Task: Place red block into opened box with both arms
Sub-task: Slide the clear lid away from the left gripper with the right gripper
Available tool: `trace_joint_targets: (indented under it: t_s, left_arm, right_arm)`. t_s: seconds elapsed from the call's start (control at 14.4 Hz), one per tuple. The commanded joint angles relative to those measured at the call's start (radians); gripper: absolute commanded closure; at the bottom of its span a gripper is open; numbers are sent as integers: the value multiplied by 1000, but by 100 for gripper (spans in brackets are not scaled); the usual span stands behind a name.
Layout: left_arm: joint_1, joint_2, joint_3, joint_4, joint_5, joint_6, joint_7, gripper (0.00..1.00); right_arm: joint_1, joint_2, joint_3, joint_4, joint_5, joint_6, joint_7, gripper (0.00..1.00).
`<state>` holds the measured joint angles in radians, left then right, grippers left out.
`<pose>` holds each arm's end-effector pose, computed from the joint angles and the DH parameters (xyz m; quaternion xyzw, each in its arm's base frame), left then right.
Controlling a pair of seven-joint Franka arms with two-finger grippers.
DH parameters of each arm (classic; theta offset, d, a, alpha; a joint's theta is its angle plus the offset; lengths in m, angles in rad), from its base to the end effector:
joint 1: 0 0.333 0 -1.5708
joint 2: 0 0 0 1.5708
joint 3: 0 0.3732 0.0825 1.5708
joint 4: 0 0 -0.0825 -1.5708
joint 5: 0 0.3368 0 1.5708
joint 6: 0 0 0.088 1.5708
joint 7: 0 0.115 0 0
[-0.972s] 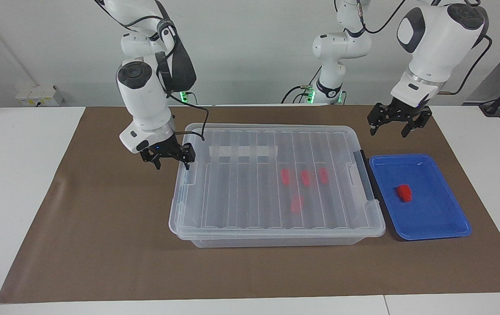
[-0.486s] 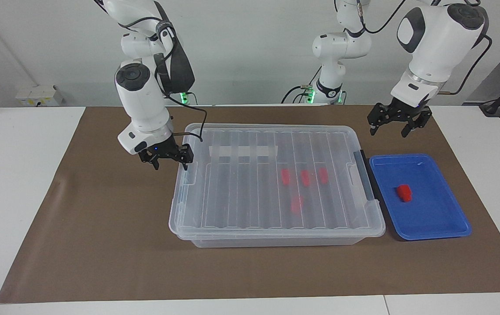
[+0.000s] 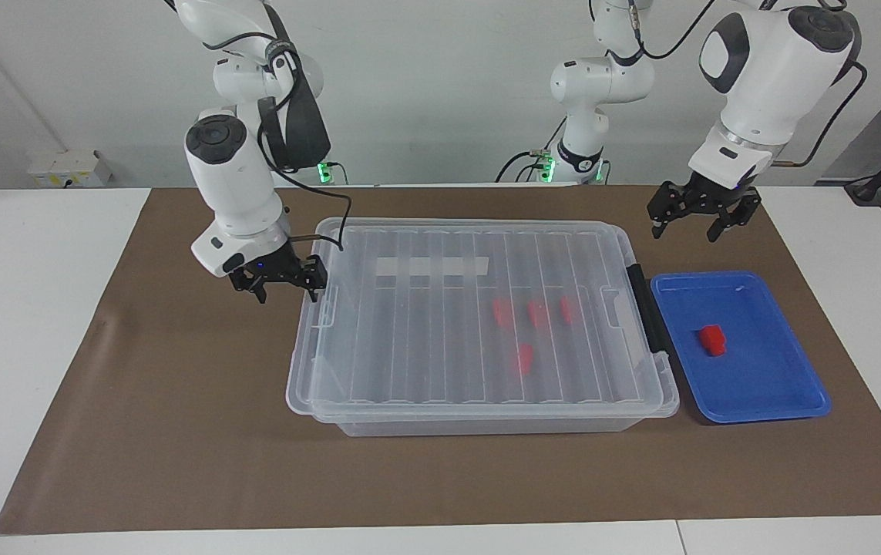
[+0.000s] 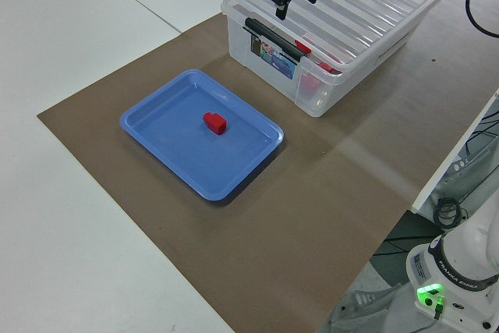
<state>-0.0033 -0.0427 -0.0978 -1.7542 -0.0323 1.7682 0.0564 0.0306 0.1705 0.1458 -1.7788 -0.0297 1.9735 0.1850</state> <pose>0.5030 -0.0553 0.6339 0.9966 -0.0759 0.0279 0.0145 0.5709 0.0935 0.5271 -0.9999 -0.0001 -0.0131 0.0009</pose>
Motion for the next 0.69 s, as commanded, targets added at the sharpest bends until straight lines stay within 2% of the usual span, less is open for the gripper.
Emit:
trace_joint_targets:
  t_s: [0.0, 0.62]
  left_arm:
    - [12, -14, -5, -10, -8, -3, -6, 0]
    - [12, -14, -5, -10, -8, -3, -6, 0]
  right_arm:
    - [-6, 3, -38, -5, -13, 11, -82, 4]
    - [-8, 1, -184, -5, -13, -4, -375, 5]
